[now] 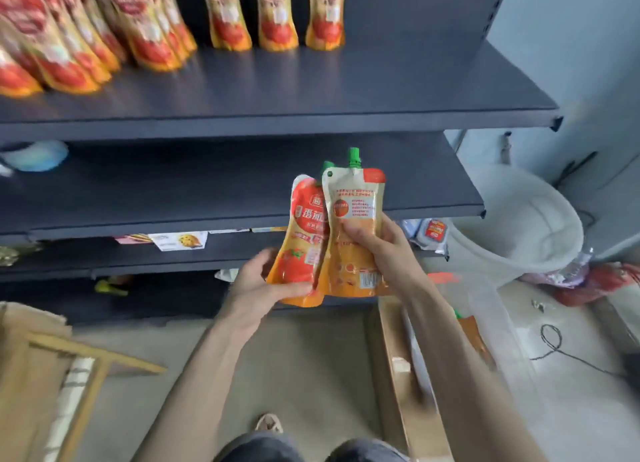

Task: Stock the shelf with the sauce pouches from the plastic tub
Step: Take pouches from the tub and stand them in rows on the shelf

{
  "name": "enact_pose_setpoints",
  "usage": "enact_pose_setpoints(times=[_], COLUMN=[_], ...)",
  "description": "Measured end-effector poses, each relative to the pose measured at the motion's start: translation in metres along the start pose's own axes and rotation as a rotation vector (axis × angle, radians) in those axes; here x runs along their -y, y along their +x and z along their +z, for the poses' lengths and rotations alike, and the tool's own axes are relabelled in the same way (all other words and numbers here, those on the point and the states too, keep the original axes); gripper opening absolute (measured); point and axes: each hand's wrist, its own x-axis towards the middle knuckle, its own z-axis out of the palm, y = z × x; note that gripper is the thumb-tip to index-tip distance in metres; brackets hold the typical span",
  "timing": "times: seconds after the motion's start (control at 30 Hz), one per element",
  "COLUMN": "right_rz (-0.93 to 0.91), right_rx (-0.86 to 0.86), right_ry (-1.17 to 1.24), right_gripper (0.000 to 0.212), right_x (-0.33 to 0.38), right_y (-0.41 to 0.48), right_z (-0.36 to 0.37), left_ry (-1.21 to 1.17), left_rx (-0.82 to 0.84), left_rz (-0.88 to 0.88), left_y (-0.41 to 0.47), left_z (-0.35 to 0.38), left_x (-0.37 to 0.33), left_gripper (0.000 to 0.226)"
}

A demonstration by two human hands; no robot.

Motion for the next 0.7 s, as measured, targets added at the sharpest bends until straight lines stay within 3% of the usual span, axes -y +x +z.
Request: enact_pose_setpoints(times=[0.13, 0.37, 0.57, 0.7], right_rz=[-0.033, -0.140, -0.063, -0.034], right_rx=[0.057, 0.025, 0.051, 0.104], right_ry=[-0.003, -0.060, -0.180, -0.071], right_gripper=[0.025, 0.020, 0.052, 0.048], right_x=[0.014, 0.051, 0.077, 0.085], right_y=[0.037, 0.093, 0.154, 0.197], right_z=[0.066, 0.153, 0.208, 0.232], left_ry=[-0.080, -0.071, -0.146, -0.205], left_rx=[0.091, -0.124, -0.086, -0.061], left_rz=[0.059, 0.224, 0.288, 0.308], left_y=[0.013, 0.039, 0.088, 0.128], left_z=[-0.076, -0.164, -0.193, -0.201], left_x=[-0.038, -0.089, -0.127, -0.146], left_gripper=[0.056, 0.045, 0.042, 0.043])
